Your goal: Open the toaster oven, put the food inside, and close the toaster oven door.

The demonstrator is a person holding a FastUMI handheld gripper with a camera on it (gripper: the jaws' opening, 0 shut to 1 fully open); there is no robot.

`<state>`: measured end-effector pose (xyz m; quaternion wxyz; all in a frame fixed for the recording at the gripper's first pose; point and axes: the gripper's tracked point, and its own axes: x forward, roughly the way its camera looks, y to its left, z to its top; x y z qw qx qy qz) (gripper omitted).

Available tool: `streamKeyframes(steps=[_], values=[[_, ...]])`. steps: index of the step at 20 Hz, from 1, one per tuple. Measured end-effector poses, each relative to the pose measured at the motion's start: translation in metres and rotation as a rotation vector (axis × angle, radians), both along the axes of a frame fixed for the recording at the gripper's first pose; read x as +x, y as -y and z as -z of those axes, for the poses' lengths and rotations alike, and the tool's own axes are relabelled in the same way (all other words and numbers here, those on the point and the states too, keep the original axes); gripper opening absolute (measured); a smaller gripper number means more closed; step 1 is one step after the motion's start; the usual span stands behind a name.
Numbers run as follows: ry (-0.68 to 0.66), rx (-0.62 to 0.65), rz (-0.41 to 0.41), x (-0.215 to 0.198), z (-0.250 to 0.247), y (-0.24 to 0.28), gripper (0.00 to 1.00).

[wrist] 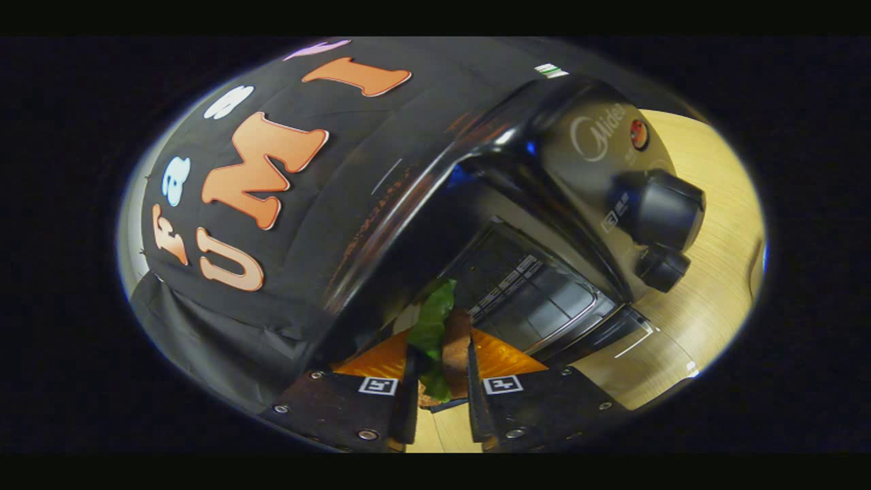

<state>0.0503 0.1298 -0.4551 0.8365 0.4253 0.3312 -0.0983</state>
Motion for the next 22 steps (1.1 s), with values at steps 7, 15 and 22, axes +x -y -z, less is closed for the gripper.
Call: streamKeyframes(steps=[7, 15, 22], values=[[-0.036, -0.209, -0.070, -0.004, 0.005, 0.017, 0.57], [-0.112, -0.477, -0.280, -0.028, -0.005, 0.023, 0.94], [-0.123, -0.575, -0.418, -0.077, -0.033, 0.025, 0.97]])
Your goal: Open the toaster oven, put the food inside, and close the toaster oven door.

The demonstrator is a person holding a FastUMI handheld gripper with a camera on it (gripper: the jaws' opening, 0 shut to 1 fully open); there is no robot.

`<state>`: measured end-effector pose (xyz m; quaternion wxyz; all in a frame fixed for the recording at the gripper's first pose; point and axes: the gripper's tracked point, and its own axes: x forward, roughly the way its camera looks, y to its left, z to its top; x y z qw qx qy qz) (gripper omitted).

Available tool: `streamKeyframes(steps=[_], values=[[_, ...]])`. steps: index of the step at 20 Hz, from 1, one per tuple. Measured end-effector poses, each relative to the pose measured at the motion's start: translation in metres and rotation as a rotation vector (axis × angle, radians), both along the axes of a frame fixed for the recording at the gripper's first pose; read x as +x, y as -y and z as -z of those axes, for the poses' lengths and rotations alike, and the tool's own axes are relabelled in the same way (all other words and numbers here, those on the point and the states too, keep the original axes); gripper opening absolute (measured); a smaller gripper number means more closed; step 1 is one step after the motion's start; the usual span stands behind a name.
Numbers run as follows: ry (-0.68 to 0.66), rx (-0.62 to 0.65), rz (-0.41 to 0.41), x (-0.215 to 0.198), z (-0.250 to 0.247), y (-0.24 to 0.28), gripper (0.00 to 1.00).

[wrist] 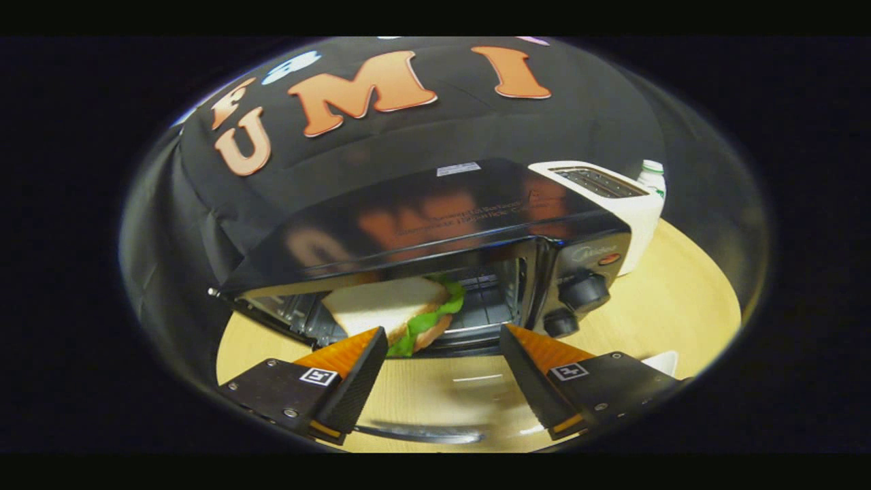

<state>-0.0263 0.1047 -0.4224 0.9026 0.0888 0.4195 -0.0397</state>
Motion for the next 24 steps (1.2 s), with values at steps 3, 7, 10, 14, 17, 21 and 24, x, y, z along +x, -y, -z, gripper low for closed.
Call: streamKeyframes(steps=[3, 7, 10, 14, 17, 21, 24], values=[[-0.079, -0.021, -0.098, -0.031, 0.000, -0.009, 0.98], [-0.155, -0.001, -0.158, -0.077, 0.002, -0.028, 0.96], [-0.213, 0.012, -0.200, -0.103, 0.008, -0.035, 0.93], [-0.307, 0.018, -0.238, -0.147, 0.012, -0.029, 0.83], [-0.355, 0.001, -0.269, -0.168, 0.022, -0.027, 0.79], [-0.413, -0.015, -0.294, -0.182, 0.049, -0.031, 0.79], [-0.432, -0.035, -0.293, -0.181, 0.062, -0.029, 0.79]])
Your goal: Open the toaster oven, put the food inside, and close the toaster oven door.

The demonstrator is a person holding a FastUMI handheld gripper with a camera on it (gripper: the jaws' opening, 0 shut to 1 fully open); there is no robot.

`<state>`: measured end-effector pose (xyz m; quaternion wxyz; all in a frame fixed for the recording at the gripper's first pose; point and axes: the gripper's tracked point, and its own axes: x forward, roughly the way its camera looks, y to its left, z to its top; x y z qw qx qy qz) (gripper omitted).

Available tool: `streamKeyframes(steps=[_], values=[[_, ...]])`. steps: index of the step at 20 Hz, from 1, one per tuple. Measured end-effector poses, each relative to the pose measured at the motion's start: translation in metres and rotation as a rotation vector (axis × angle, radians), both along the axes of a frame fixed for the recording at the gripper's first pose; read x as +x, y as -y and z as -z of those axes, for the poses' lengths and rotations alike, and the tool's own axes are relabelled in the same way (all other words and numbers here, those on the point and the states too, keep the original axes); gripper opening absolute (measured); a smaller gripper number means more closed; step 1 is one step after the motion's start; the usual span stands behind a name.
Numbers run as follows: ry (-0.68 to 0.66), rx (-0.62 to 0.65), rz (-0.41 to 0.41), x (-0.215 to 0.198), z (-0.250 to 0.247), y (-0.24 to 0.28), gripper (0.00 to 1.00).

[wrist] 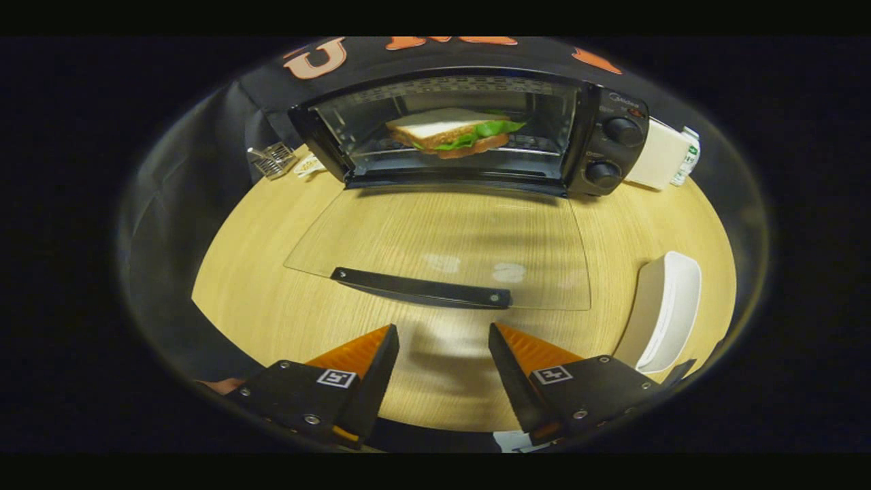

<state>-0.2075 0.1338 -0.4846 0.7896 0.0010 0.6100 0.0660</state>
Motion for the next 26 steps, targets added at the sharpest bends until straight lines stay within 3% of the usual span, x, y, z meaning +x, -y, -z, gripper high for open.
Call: streamKeyframes(steps=[13, 16, 22, 26], values=[[0.001, 0.077, 0.023, 0.021, -0.015, -0.022, 0.79], [0.056, 0.083, 0.042, 0.043, -0.026, -0.020, 0.79], [0.177, 0.010, -0.024, 0.090, -0.052, -0.016, 0.79], [0.231, 0.020, 0.029, 0.118, -0.072, -0.014, 0.79]])
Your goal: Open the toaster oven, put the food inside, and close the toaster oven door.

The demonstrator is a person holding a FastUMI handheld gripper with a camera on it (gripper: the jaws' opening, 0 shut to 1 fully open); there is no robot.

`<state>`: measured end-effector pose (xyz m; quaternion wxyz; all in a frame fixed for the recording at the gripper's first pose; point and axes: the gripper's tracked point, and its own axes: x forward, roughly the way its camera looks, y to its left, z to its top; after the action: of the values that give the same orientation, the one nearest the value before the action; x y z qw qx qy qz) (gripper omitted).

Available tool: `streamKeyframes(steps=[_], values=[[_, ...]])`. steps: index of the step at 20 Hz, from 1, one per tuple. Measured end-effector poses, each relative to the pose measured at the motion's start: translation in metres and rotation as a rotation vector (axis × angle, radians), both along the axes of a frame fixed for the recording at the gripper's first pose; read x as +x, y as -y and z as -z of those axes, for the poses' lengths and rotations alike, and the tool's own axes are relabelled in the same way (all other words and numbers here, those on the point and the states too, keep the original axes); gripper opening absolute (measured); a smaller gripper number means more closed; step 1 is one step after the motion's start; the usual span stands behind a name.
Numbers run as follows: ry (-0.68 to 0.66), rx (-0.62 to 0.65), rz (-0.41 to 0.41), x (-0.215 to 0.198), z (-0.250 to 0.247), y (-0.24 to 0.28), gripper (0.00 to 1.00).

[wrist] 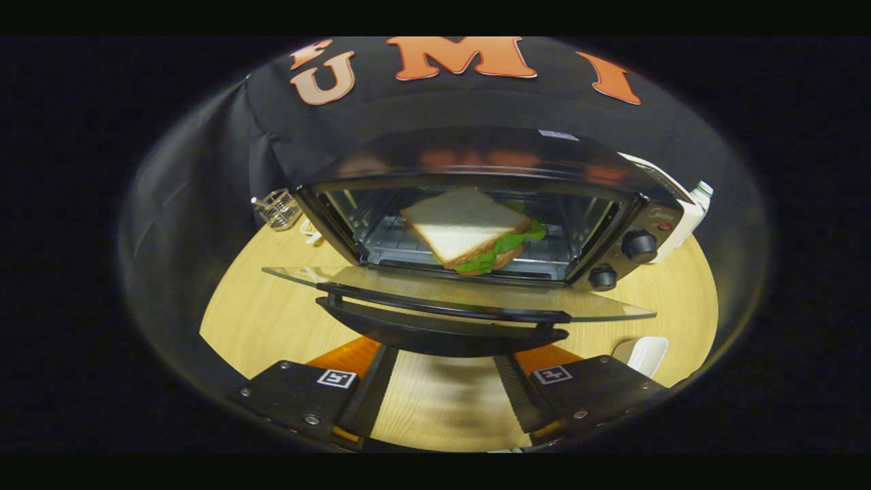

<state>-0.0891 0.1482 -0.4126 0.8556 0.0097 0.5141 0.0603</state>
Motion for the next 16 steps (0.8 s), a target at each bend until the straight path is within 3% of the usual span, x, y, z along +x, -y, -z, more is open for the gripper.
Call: streamKeyframes(steps=[8, 16], values=[[0.088, -0.008, 0.064, 0.044, -0.031, 0.020, 0.79], [0.215, 0.057, 0.148, 0.079, -0.073, 0.021, 0.88]])
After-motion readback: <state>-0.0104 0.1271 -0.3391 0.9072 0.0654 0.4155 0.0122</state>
